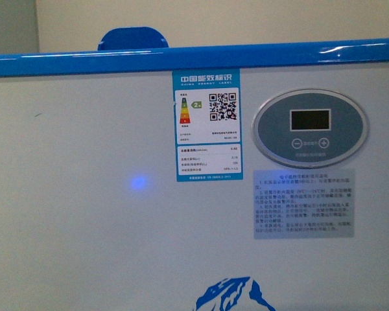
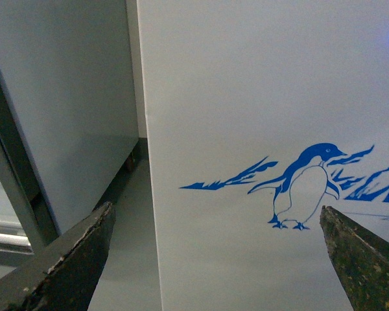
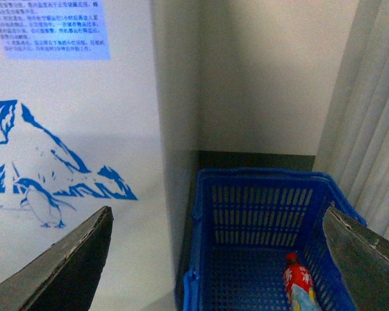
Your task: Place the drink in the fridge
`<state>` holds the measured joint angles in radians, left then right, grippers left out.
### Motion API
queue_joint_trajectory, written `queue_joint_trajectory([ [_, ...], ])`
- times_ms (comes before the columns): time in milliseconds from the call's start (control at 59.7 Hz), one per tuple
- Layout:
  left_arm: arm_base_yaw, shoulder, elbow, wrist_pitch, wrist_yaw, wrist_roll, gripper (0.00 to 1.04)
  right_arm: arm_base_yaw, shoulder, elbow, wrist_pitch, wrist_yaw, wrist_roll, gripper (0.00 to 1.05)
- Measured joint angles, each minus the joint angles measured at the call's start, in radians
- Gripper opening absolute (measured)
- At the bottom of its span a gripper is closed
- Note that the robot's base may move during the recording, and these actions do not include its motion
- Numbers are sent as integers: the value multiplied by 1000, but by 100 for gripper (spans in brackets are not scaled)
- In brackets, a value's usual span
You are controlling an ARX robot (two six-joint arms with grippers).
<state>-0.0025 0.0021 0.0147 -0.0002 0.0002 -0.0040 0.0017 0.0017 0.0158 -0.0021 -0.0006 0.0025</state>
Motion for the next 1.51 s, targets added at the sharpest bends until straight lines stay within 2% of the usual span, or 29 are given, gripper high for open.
queue_joint_trajectory([
  [754,0,2,0,0,0,0,97,1,3,1,-2,6,3,97],
  [821,0,2,0,0,-1,0,97,2,102,73,-194,162,82,97],
  [854,0,1,0,0,0,0,97,-43,168,109,-276,172,93,97],
  [888,0,2,0,0,0,0,97,-128,253,129,-315,130,90,97],
  [955,0,2,0,0,0,0,97,-321,454,141,-211,0,29,97],
  [1005,0,2,0,0,0,0,97,-424,612,174,-91,-39,-18,97],
  [1072,0,2,0,0,0,0,97,-495,843,232,76,-51,-89,97],
  [1172,0,2,0,0,0,0,97,-505,1218,352,259,-49,-161,97],
  [1256,0,2,0,0,0,0,97,-488,1516,455,348,-3,-199,97],
  [1507,0,2,0,0,0,0,97,-388,2110,714,505,177,-239,97],
])
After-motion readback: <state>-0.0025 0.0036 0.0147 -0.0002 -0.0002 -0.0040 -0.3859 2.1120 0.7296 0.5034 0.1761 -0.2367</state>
